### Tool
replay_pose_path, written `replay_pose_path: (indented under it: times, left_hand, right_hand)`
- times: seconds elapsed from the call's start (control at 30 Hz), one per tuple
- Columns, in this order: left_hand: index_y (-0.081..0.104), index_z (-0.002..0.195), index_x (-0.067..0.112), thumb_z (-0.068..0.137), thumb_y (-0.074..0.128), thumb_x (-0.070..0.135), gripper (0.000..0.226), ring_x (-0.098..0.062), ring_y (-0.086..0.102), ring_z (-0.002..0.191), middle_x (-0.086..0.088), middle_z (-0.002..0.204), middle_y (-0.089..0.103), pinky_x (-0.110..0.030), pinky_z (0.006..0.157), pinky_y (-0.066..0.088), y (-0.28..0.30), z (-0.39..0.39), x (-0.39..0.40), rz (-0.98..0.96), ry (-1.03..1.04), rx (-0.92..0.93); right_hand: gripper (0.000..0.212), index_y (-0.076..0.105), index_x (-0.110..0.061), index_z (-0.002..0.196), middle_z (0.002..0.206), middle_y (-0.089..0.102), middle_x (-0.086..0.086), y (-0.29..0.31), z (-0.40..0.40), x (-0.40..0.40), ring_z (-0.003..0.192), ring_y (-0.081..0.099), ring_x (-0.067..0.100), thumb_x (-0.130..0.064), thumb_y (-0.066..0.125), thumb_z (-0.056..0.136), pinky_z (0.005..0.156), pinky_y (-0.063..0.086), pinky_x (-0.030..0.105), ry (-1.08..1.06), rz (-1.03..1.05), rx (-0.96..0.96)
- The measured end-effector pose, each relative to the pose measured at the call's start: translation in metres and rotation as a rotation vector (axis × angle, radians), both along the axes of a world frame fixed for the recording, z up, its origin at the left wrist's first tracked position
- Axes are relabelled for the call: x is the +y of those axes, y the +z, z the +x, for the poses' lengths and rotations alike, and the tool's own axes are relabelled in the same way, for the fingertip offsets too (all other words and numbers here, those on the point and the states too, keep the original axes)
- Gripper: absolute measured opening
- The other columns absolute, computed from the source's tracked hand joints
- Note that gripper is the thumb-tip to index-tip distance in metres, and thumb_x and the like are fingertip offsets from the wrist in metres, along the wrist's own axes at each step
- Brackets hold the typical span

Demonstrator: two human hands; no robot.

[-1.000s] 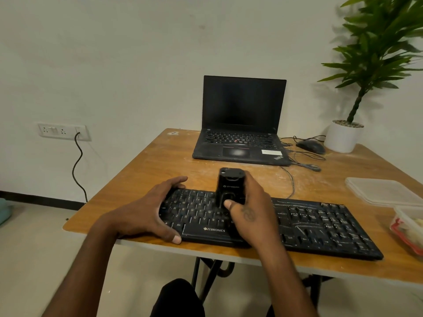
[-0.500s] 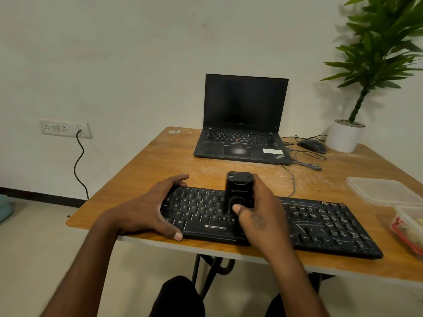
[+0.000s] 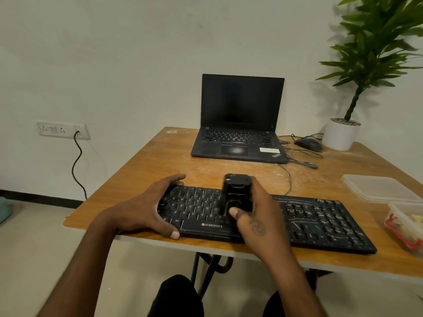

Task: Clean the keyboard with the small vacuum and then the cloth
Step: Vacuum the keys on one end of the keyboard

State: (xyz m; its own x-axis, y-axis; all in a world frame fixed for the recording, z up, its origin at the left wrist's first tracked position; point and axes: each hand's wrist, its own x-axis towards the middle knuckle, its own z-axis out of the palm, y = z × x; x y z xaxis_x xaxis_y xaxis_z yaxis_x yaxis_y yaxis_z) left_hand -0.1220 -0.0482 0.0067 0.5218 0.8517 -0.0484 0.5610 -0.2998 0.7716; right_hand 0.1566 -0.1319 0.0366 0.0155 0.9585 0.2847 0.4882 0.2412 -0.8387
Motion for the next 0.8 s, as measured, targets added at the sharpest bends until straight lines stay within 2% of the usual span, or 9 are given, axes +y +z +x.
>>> replay_pose_path:
  times: [0.13, 0.27, 0.4, 0.47, 0.57, 0.63, 0.67, 0.73, 0.8]
  left_hand:
    - [0.014, 0.15, 0.071, 0.052, 0.098, 0.054, 0.13, 0.001, 0.04, 0.137, 0.024, 0.156, 0.028, -0.023, 0.105, 0.046, 0.001, 0.0, -0.001, -0.006, 0.004, 0.003]
    - [0.015, 0.151, 0.069, 0.054, 0.098, 0.051, 0.129, -0.001, 0.04, 0.138, 0.024, 0.156, 0.029, -0.024, 0.106, 0.046, -0.001, -0.001, -0.001, -0.009, -0.001, -0.012]
    - [0.014, 0.151, 0.068, 0.053, 0.097, 0.053, 0.13, -0.003, 0.04, 0.138, 0.023, 0.156, 0.028, -0.024, 0.105, 0.047, -0.001, -0.001, 0.0, -0.01, -0.005, -0.005]
    - [0.014, 0.151, 0.068, 0.052, 0.097, 0.054, 0.13, -0.003, 0.041, 0.138, 0.023, 0.156, 0.029, -0.023, 0.106, 0.047, -0.001, -0.001, 0.0, -0.008, -0.004, -0.008]
    - [0.014, 0.152, 0.067, 0.053, 0.097, 0.053, 0.13, -0.002, 0.04, 0.139, 0.022, 0.157, 0.029, -0.024, 0.108, 0.047, 0.0, 0.0, 0.0, -0.006, -0.005, -0.007]
    - [0.014, 0.152, 0.066, 0.054, 0.097, 0.051, 0.129, -0.002, 0.041, 0.138, 0.022, 0.156, 0.029, -0.025, 0.107, 0.047, 0.0, -0.001, 0.0, -0.006, -0.006, -0.003]
    - [0.014, 0.152, 0.066, 0.055, 0.097, 0.05, 0.129, -0.002, 0.041, 0.138, 0.022, 0.156, 0.03, -0.025, 0.107, 0.047, -0.001, -0.001, 0.0, -0.003, -0.007, 0.001]
    - [0.014, 0.152, 0.066, 0.056, 0.098, 0.049, 0.129, -0.002, 0.041, 0.138, 0.023, 0.156, 0.03, -0.026, 0.108, 0.047, -0.001, -0.001, 0.0, 0.001, -0.007, 0.005]
    - [0.015, 0.151, 0.068, 0.054, 0.098, 0.051, 0.129, -0.001, 0.041, 0.138, 0.024, 0.155, 0.031, -0.026, 0.108, 0.047, 0.0, -0.001, -0.001, 0.001, -0.002, 0.0]
  right_hand:
    - [0.054, 0.045, -0.047, 0.108, 0.093, 0.059, -0.029, 0.0, -0.02, 0.001, 0.089, 0.053, -0.022, -0.003, 0.067, 0.086, 0.065, 0.043, 0.004, 0.072, 0.023, -0.078]
    - [0.058, 0.054, -0.052, 0.108, 0.102, 0.067, -0.028, -0.002, 0.011, -0.006, 0.098, 0.06, -0.011, -0.001, 0.068, 0.085, 0.08, 0.05, 0.025, 0.013, -0.038, -0.017]
    - [0.058, 0.052, -0.034, 0.133, 0.119, 0.067, -0.013, -0.008, 0.025, -0.012, 0.109, 0.063, 0.005, -0.004, 0.07, 0.086, 0.088, 0.055, 0.034, -0.076, -0.051, -0.016]
    - [0.058, 0.049, -0.031, 0.135, 0.115, 0.069, -0.008, -0.009, 0.016, -0.01, 0.098, 0.067, 0.006, -0.006, 0.07, 0.087, 0.082, 0.058, 0.035, -0.073, -0.041, -0.071]
    - [0.055, 0.049, -0.035, 0.129, 0.098, 0.068, -0.014, -0.01, 0.0, -0.008, 0.09, 0.064, 0.0, -0.006, 0.069, 0.087, 0.076, 0.058, 0.034, -0.058, 0.004, -0.131]
    - [0.06, 0.045, -0.037, 0.136, 0.102, 0.061, -0.024, -0.008, -0.002, -0.01, 0.098, 0.058, -0.009, -0.006, 0.069, 0.09, 0.078, 0.051, 0.019, -0.031, -0.021, -0.11]
    - [0.066, 0.042, -0.037, 0.142, 0.111, 0.057, -0.025, -0.006, 0.001, -0.012, 0.109, 0.054, -0.007, -0.007, 0.069, 0.09, 0.084, 0.047, 0.019, -0.022, -0.052, -0.097]
    - [0.065, 0.045, -0.037, 0.141, 0.13, 0.059, -0.019, -0.006, 0.014, -0.015, 0.123, 0.054, 0.003, -0.008, 0.07, 0.088, 0.096, 0.048, 0.031, -0.019, -0.075, -0.065]
    - [0.056, 0.054, -0.036, 0.128, 0.114, 0.068, -0.022, -0.005, 0.027, -0.02, 0.109, 0.061, -0.004, -0.005, 0.071, 0.086, 0.086, 0.05, 0.028, -0.025, -0.059, -0.023]
